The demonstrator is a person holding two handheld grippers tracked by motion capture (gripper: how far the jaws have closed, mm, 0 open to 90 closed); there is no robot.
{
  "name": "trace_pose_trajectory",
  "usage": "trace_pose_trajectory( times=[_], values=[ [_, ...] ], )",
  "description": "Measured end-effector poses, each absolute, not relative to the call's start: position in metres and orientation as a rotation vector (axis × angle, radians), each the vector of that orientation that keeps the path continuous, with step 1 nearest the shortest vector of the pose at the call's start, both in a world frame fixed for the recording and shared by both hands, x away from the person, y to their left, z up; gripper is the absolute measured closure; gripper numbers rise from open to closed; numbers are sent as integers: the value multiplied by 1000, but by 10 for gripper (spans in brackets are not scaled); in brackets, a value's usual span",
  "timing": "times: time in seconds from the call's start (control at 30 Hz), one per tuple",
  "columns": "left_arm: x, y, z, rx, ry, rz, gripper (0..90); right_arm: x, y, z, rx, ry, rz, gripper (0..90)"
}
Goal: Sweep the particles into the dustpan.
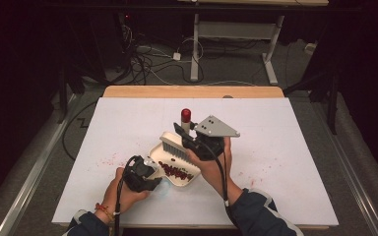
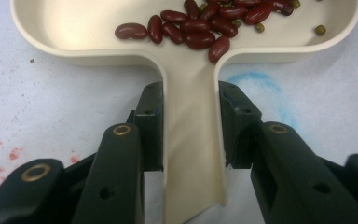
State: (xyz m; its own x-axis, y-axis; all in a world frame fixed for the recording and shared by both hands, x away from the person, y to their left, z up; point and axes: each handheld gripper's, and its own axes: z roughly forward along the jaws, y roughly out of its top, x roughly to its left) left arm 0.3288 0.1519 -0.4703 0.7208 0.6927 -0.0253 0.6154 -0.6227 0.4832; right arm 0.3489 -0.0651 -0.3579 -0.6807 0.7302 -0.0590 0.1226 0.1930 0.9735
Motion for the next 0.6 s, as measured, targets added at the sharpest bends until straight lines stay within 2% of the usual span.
trace_pose_trajectory(
  times=[0.3,0.6],
  values=[
    [329,152,-470,2461,999,224,639,364,-91,-349,840,1899,1471,694],
    [327,154,-468,2480,989,225,640,385,-99,-369,882,1876,1366,694]
  ],
)
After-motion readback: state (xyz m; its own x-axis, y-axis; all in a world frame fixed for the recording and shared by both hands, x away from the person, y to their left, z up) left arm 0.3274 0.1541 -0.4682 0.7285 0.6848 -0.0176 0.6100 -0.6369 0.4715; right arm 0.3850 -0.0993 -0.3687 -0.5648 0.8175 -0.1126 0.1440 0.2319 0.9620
